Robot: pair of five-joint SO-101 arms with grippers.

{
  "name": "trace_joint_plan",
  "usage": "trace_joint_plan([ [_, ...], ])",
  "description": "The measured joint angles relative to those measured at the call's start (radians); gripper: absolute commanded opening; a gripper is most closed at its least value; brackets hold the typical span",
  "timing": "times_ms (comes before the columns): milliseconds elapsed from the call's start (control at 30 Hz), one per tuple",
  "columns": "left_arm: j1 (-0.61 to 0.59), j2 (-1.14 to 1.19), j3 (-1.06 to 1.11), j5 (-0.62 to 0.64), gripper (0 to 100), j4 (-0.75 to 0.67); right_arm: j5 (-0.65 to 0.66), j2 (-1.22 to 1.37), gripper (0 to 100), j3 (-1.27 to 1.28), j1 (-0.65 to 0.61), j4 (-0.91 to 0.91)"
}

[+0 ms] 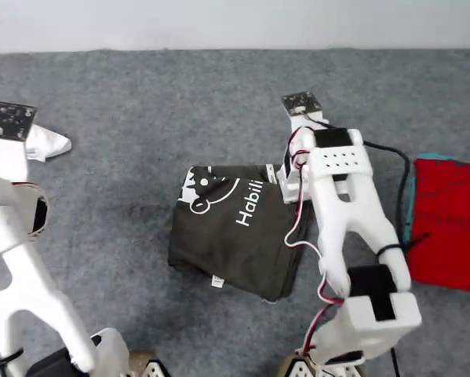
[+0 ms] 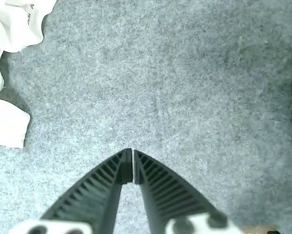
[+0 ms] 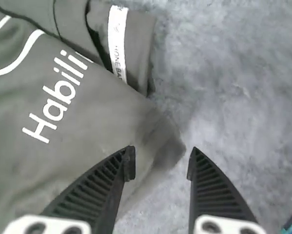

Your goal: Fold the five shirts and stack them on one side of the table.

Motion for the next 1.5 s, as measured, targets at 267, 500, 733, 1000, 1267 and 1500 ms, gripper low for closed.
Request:
trace_joint_plan([
  [267,0.0,0.0,0.061,0.0,1,-0.009,0.0,0.106,14.1,0.0,-0.006,-0.034],
  [500,0.0,0.0,0.097,0.0,1,-0.043,0.037,0.112,0.7,0.0,-0.005,-0.043],
  [733,0.0,0.0,0.097,0.0,1,-0.043,0.146,0.107,1.0,-0.005,-0.02,-0.043],
  [1000,0.0,0.0,0.097,-0.028,1,-0.058,0.247,0.107,1.0,-0.164,-0.066,-0.095],
  [1267,0.0,0.0,0.097,-0.061,1,-0.058,0.29,0.27,1.0,-0.428,-0.064,-0.1],
  [1500,0.0,0.0,0.097,-0.061,1,-0.058,0.29,0.396,12.9,-0.512,-0.032,-0.08],
])
